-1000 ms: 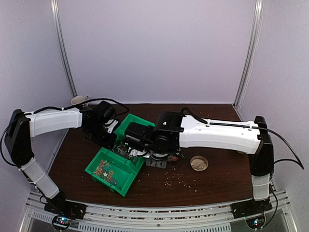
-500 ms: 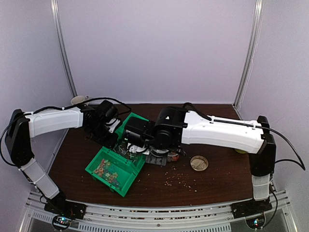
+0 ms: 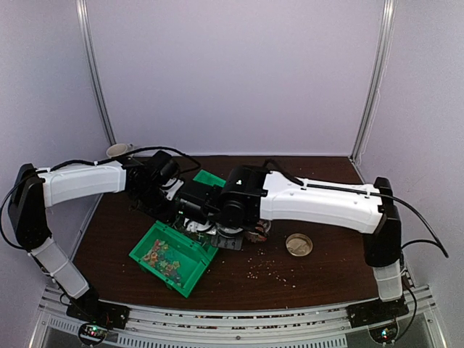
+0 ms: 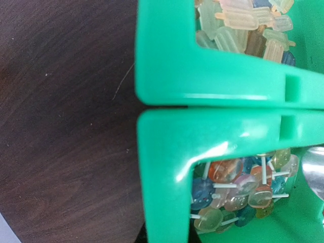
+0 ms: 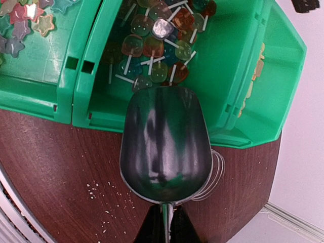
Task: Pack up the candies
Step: Scoop the fake candies from the plate.
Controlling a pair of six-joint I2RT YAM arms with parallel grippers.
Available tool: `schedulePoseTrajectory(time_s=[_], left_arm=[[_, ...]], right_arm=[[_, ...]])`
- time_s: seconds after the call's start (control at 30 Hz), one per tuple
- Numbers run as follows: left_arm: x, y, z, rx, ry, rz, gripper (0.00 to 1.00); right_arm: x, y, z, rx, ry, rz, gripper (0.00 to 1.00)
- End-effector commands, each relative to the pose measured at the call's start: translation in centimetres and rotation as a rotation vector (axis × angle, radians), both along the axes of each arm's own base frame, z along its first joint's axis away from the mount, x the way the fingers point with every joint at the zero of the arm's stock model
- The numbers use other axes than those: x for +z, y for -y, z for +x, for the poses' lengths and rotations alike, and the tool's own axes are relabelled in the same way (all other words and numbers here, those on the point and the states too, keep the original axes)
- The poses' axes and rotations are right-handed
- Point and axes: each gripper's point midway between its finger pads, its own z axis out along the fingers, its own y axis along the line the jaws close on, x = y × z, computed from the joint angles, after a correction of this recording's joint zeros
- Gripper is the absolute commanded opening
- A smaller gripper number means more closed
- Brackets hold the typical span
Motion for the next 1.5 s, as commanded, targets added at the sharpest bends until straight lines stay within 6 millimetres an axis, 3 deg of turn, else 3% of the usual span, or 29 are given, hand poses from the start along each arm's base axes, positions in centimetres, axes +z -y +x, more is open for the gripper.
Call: schedulePoseTrajectory(time_s=[0.0, 0.37, 0.57, 0.87, 1.03, 1.13, 1.33, 1.47], left_arm=[[4.7, 3.6, 1.8, -0.048, 0.119, -0.143, 0.0], [4.6, 5.3, 0.4, -0.114, 0.096, -0.23, 0.0], [4.8, 5.7, -0.2, -0.142, 0.105, -0.28, 0.0], [4.0, 5.8, -0.1, -0.137, 0.105, -0.295, 0.0], [4.3, 5.7, 0.3, -0.128, 0.108, -0.324, 0.0], [4.4, 5.5, 0.5, -0.116, 0.105, -0.332, 0.0], [4.4, 5.2, 0.9, -0.102, 0.101, -0.348, 0.0], [4.5, 4.9, 1.1, -0.094, 0.106, -0.347, 0.0]], right_arm=[[-0.8, -1.3, 1.0, -0.011, 0.05, -0.015, 0.0], [-3.7, -3.1, 3.4, -0.111, 0.06, 0.054, 0.0], [-4.7, -3.6, 2.7, -0.109, -0.007, 0.168, 0.0], [-8.3, -4.7, 0.1, -0.03, -0.166, 0.323, 0.0], [-10.7, -4.6, 0.5, -0.046, -0.194, 0.367, 0.0], [-10.9, -4.6, 1.4, -0.102, -0.2, 0.409, 0.0], [-9.2, -5.7, 2.5, -0.133, -0.141, 0.533, 0.0], [-9.2, -4.9, 4.3, -0.16, -0.007, 0.482, 0.0]])
